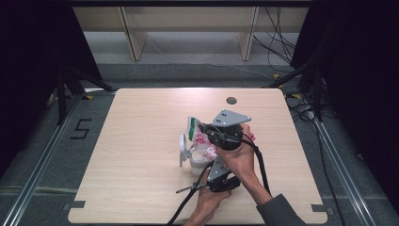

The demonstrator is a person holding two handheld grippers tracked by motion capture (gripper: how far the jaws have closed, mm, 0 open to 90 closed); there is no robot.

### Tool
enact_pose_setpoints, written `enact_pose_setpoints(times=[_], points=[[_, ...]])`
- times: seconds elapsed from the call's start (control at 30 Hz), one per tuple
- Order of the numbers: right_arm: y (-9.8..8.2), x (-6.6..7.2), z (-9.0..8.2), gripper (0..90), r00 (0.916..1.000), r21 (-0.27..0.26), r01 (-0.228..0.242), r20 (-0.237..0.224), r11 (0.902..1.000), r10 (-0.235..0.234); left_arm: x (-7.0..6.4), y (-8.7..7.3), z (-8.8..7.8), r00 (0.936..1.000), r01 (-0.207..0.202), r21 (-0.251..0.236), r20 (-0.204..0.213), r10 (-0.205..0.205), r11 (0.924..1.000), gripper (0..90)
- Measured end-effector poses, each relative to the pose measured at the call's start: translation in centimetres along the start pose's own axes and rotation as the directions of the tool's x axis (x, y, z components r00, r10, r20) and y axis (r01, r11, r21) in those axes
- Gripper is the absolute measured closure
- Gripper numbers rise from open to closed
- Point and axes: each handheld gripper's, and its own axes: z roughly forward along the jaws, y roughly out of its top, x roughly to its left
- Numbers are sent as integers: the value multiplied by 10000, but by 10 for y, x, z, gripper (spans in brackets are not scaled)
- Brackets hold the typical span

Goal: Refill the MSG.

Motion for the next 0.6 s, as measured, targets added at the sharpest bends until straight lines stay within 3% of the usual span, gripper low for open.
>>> enact_pose_setpoints(times=[0.2, 0.27, 0.37, 0.47, 0.6], points=[[-1, 0, 1, 900, 10000, -78, -59, 22, 10000, 59, 0, 0, 1, 10000, 37, -35, 50, -36, 10000, 746], [-1, 1, 0, 900, 9998, 205, -206, -76, 9996, 208, 0, 0, 1, 10000, 35, -40, 33, -35, 10000, 746], [0, -1, -2, 900, 10000, -7, -9, 20, 10000, 9, 1, 1, 1, 10000, -14, -32, 38, 14, 10000, 747], [-1, 0, 1, 900, 10000, 169, -60, -55, 9998, 60, 0, 0, 1, 10000, 49, -44, 47, -49, 10000, 747], [0, 1, 0, 900, 9998, -43, -175, 6, 9998, 176, 1, 0, 1, 10000, 42, -50, 45, -42, 10000, 747]])
